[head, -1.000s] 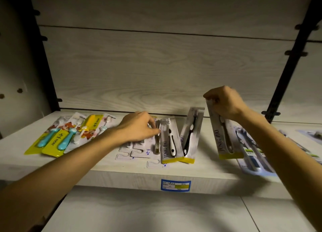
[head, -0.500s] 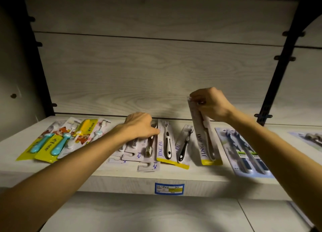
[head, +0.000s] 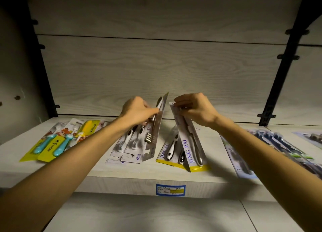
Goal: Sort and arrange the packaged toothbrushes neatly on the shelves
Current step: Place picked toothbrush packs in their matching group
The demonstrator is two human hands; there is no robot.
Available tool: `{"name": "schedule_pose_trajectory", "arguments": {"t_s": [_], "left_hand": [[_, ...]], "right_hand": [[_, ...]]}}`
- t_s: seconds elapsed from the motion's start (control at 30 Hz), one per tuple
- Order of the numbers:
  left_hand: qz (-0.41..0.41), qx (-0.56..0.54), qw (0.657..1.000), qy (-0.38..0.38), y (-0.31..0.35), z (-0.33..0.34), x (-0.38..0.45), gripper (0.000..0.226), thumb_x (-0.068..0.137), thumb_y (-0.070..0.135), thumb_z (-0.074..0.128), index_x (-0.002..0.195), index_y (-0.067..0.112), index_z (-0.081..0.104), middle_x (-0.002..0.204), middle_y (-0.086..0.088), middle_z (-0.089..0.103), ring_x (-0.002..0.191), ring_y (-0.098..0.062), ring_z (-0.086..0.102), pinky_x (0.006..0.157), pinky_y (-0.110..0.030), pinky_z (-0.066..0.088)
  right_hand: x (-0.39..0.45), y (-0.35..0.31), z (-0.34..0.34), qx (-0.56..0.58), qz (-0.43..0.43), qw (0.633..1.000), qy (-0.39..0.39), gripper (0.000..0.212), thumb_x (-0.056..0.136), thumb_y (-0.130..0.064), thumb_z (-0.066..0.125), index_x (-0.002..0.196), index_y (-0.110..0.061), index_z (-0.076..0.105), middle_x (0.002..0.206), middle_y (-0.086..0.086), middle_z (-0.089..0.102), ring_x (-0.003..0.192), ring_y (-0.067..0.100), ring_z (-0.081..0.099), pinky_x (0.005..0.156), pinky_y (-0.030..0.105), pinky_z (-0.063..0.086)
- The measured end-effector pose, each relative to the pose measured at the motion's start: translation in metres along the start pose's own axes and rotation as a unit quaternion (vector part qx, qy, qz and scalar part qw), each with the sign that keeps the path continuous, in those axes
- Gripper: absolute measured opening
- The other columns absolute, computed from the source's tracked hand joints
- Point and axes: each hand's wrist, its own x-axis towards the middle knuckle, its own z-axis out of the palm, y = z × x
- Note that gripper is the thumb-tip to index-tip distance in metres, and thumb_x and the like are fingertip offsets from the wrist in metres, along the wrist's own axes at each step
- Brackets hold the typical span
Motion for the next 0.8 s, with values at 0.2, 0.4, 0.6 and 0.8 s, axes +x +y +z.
{"name": "schedule_pose_trajectory", "arguments": {"t_s": [0.2,0.4,0.6,0.8], "left_hand": [[-0.109,-0.376,0.919,-0.038,0.008,-0.013,0.007,0.014,0.088,0.018,0.072,0.085,0.005,0.068,0.073,-0.010,0.075,0.057,-0.017,0.073,0.046,-0.026,0.055],[-0.151,-0.353,0.921,-0.068,-0.002,-0.018,0.019,0.019,0.097,0.023,0.063,0.106,0.006,0.063,0.095,-0.014,0.074,0.072,-0.023,0.073,0.055,-0.033,0.062],[-0.125,-0.152,0.976,-0.094,-0.022,0.020,0.012,0.049,0.087,0.047,0.071,0.117,0.013,0.054,0.119,-0.006,0.059,0.095,-0.016,0.064,0.063,-0.030,0.060],[0.047,0.081,0.981,-0.170,-0.016,0.024,0.011,0.050,0.079,0.055,0.075,0.114,0.021,0.064,0.114,-0.001,0.067,0.094,-0.022,0.068,0.084,-0.040,0.058]], "right_hand": [[0.005,0.011,0.003,0.096,0.046,0.994,0.025,0.043,0.076,0.019,0.062,0.117,0.004,0.066,0.107,0.017,0.074,0.098,0.018,0.071,0.095,0.033,0.056],[0.007,0.020,0.009,0.131,0.084,0.988,0.021,0.043,0.077,0.019,0.066,0.118,0.005,0.064,0.107,0.022,0.072,0.093,0.022,0.069,0.087,0.037,0.058],[0.002,0.033,0.016,0.140,0.121,0.983,0.009,0.049,0.078,0.026,0.057,0.124,0.010,0.059,0.113,0.026,0.068,0.096,0.023,0.065,0.077,0.024,0.058],[-0.005,0.045,0.020,0.141,0.123,0.982,0.012,0.045,0.080,0.023,0.060,0.122,0.007,0.062,0.108,0.021,0.070,0.093,0.021,0.067,0.079,0.026,0.058]]}}
